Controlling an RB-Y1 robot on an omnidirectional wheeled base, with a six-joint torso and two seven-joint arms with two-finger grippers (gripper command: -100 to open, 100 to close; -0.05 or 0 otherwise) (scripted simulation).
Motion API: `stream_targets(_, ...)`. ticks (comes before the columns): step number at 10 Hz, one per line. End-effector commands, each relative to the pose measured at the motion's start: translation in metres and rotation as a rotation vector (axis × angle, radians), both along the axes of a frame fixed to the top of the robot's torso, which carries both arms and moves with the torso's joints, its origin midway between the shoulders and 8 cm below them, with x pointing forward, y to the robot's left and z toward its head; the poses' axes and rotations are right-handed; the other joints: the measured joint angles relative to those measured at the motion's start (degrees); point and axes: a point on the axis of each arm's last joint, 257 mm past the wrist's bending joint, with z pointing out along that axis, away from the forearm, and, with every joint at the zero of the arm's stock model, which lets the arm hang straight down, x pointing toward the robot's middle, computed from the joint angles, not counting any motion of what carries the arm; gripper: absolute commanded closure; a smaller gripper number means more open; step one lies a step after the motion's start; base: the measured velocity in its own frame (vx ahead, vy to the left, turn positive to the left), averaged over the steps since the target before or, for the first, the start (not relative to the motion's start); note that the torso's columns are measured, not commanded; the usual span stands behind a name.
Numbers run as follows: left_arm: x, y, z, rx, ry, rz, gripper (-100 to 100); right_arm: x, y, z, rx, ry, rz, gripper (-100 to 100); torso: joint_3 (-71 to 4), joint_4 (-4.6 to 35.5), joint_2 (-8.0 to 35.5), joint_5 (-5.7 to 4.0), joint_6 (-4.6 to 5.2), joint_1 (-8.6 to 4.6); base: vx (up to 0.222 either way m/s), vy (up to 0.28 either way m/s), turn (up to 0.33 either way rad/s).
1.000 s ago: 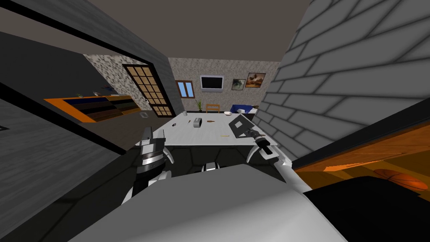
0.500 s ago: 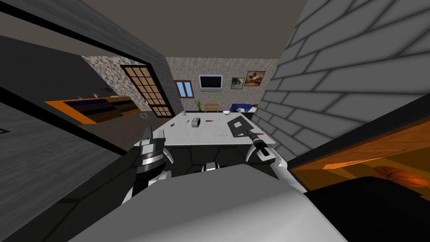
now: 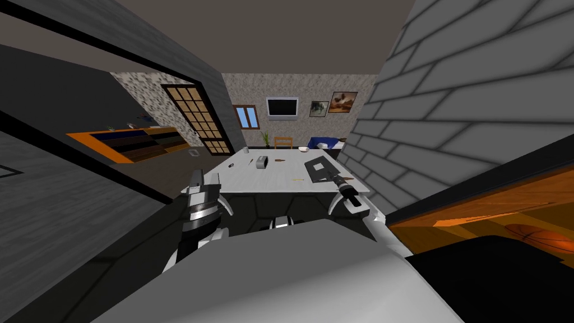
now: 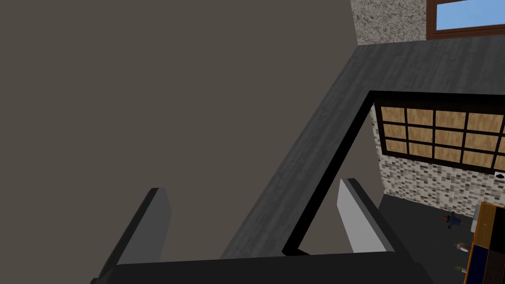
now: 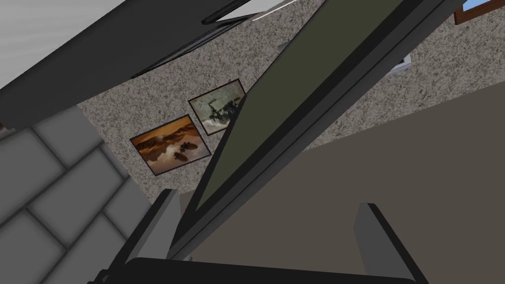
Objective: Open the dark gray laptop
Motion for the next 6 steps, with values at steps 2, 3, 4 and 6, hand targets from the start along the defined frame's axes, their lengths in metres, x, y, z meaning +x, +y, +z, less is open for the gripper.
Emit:
stream_targets(2, 0.0, 0.0, 0.0, 0.0, 0.0, 0.0, 0, 0.004, -0.014, 0.021, 0.0, 0.001, -0.014, -100, 0.0, 0.1, 0.1, 0.07, 0.02, -0.09, -0.026, 0.024, 0.031)
stream_targets(3, 0.0, 0.0, 0.0, 0.0, 0.0, 0.0, 0, 0.004, -0.018, 0.027, 0.0, 0.001, -0.017, -100, 0.0, 0.1, 0.1, 0.05, 0.02, -0.09, -0.028, 0.018, 0.032)
stream_targets(4, 0.0, 0.0, 0.0, 0.0, 0.0, 0.0, 0, 0.006, -0.023, 0.038, 0.0, 0.0, -0.023, -100, 0.0, 0.1, 0.0, 0.07, 0.01, -0.09, -0.033, 0.026, 0.044)
stream_targets(6, 0.0, 0.0, 0.0, 0.0, 0.0, 0.0, 0, 0.004, -0.021, 0.03, 0.003, 0.005, -0.022, 0, 0.0, 0.0, 0.0, 0.03, 0.02, -0.08, -0.007, 0.006, 0.004)
